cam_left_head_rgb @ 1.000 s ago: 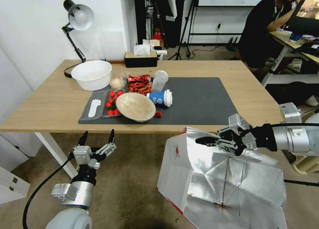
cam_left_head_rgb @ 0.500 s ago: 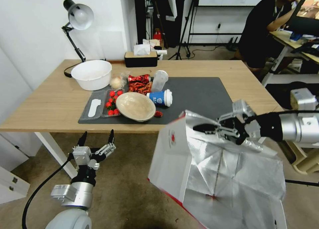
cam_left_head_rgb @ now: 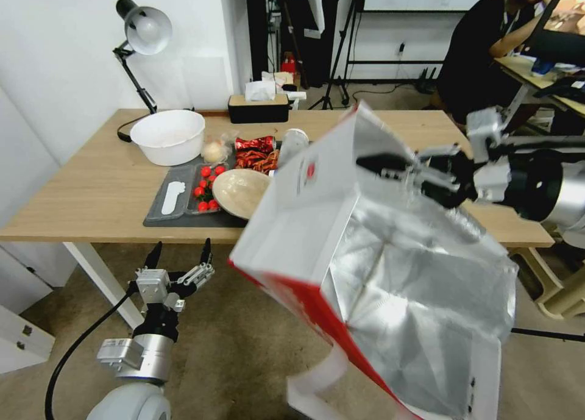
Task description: Pick up the food delivery bag from the floor and place it on the table.
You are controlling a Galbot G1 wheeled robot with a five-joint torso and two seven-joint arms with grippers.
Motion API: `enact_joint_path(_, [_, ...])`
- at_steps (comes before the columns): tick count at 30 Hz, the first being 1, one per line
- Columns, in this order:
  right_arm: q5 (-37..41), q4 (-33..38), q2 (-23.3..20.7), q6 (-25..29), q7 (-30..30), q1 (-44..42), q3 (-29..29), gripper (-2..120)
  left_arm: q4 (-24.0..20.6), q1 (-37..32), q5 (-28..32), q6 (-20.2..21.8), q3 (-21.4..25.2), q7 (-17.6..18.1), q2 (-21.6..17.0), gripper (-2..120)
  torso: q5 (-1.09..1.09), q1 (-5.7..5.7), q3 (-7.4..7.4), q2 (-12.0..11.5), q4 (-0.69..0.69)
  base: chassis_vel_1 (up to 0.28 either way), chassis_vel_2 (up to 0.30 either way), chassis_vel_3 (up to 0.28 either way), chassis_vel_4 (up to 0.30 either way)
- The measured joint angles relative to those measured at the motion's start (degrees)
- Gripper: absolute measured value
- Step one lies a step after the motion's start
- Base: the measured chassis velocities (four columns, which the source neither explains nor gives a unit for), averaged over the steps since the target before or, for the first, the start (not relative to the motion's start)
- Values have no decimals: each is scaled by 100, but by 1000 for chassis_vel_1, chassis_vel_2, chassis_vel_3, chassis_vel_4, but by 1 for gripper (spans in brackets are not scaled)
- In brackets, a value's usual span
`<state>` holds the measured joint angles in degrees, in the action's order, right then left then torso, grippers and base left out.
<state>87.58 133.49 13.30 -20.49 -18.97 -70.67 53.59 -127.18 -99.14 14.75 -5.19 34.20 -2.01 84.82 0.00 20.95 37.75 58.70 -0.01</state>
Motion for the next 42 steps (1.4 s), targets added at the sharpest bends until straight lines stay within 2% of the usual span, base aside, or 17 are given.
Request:
enact_joint_path(1, [0,0,0,0,0,0,0,0,0,0,0,0,0,0,0,100,0,0,0,0,0,0,0,0,0])
enact_joint_path(8, [182,87,389,69,1206,149,145,0,0,-10,-43,-1,-18,-11,23,100,0,-1,-2,-4,1,0,0,0,0])
enact_joint_path(13, [223,103,580,129,1550,144,203,0,-2,-11,-54,-2,-24,-15,32,100,0,-1,-3,-5,1,0,0,0,0])
enact_joint_path(16, [239,71,876,173,1783,122,271,0,-6,-13,-60,-2,-27,-18,34,100,1,-2,-4,-6,0,0,0,0,0])
enact_joint_path(30, [-47,-247,1694,215,2013,-65,205,0,-15,-16,-57,-2,-12,-20,13,100,0,-4,-5,-9,1,0,0,0,0])
enact_joint_path(42, [-364,-512,2136,164,2300,-141,34,0,37,30,-50,8,-14,-20,9,100,0,-4,-6,-10,0,0,0,0,0])
